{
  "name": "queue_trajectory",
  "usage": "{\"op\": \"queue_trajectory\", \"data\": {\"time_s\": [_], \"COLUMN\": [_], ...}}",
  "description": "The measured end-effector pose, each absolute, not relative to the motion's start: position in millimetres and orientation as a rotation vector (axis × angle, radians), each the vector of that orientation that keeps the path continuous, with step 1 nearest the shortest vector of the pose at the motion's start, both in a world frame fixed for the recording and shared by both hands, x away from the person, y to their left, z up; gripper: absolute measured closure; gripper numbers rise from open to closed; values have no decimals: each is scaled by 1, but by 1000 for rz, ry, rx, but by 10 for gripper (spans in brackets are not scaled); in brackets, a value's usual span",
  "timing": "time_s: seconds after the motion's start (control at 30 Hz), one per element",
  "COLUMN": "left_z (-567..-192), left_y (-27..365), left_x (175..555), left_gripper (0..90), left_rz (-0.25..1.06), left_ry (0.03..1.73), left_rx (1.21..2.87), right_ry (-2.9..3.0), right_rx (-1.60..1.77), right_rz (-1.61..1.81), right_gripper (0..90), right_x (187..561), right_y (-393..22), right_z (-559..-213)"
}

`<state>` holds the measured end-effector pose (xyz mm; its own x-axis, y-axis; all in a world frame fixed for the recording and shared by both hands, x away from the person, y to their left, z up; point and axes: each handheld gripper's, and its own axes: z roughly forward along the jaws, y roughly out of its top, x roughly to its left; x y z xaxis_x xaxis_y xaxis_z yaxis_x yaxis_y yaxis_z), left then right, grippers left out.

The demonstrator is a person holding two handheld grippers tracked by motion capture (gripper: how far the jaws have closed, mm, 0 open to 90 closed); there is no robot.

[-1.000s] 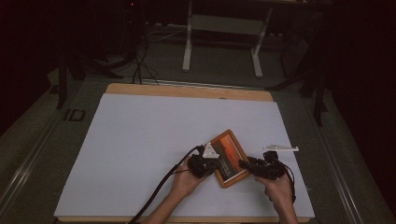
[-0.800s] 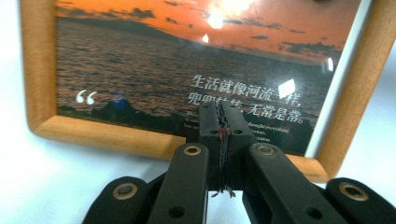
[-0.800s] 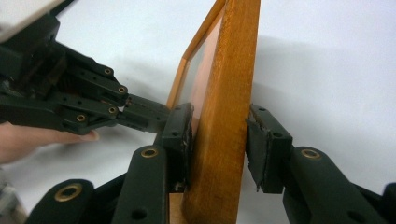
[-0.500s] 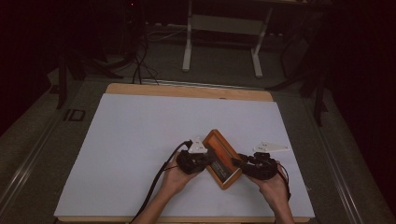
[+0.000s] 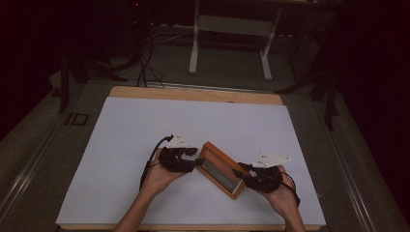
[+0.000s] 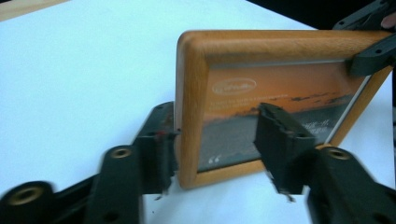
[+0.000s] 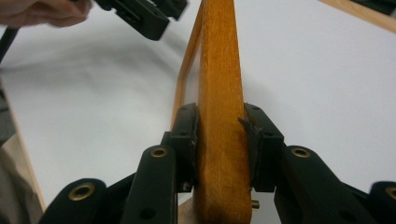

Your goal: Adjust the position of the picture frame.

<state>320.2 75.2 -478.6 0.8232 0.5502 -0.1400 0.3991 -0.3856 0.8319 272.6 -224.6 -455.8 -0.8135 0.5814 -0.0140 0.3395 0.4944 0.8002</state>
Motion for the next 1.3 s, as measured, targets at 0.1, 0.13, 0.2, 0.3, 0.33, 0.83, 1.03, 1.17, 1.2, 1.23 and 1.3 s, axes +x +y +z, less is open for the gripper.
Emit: {"op": "queue_trajectory", "data": {"time_s": [0.1,0.13,0.2,0.3,0.33,0.83,1.03,1.17,1.2,1.23,1.3], "left_z": [-479,-479,-478,-478,-478,-477,-480,-479,-479,-479,-478], "left_y": [74,75,76,76,76,79,87,91,91,94,94], "left_x": [322,322,322,321,320,305,295,288,288,286,284], "left_gripper": [406,396,394,387,387,568,624,649,658,663,662], "left_rz": [196,194,181,174,169,175,162,143,143,121,115], "left_ry": [673,668,646,584,567,447,426,402,402,390,383], "left_rx": [2047,2045,2026,2046,2050,2093,2078,2085,2085,2084,2089], "right_ry": [2487,2492,2514,2534,2542,2544,2555,2606,2612,2619,2637], "right_rx": [691,670,612,555,543,543,618,650,648,645,613], "right_rz": [1217,1221,1227,1231,1233,1138,1215,1278,1290,1304,1305], "right_gripper": [687,688,689,689,689,529,508,605,606,615,627], "right_x": [268,268,266,265,264,263,266,273,274,274,274], "right_y": [-221,-221,-220,-221,-222,-232,-247,-252,-253,-254,-254], "right_z": [-454,-454,-454,-454,-453,-453,-461,-471,-473,-473,-472]}}
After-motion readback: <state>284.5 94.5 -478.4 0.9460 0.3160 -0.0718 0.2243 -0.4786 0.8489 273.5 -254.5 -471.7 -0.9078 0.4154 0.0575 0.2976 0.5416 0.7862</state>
